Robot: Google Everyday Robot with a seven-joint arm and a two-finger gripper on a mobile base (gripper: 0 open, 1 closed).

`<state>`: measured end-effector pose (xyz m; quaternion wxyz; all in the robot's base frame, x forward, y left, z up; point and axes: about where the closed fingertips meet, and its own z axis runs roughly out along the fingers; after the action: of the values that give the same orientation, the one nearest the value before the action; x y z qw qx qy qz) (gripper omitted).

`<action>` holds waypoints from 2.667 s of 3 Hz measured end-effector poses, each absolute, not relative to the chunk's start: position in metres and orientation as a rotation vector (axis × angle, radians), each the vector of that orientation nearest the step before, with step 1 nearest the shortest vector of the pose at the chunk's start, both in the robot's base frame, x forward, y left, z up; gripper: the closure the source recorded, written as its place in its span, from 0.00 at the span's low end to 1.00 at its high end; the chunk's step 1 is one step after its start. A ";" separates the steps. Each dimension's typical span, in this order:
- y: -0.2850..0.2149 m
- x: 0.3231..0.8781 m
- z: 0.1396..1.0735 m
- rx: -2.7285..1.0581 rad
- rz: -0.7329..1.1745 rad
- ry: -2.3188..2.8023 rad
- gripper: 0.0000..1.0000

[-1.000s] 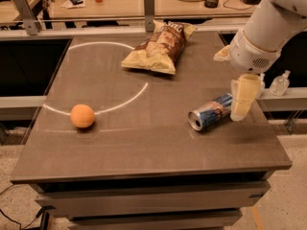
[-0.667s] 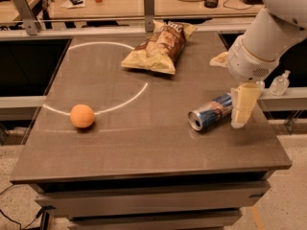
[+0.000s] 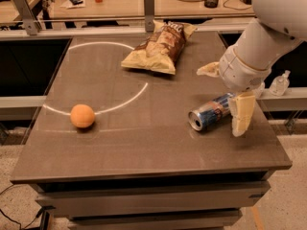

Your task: Place redbull can upright

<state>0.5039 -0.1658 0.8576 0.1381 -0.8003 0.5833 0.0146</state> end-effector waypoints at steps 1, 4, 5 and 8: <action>-0.162 0.502 0.851 -2.386 0.055 1.638 0.00; -0.160 0.500 0.838 -2.472 0.061 1.609 0.42; -0.160 0.500 0.836 -2.492 0.053 1.623 0.65; -0.189 0.517 0.923 -1.982 0.059 1.874 1.00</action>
Offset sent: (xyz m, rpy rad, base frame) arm -0.0031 0.0060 -0.0182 -0.0599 0.0486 0.1154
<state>0.5173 -0.1885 0.9235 0.2050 -0.7110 0.6723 0.0213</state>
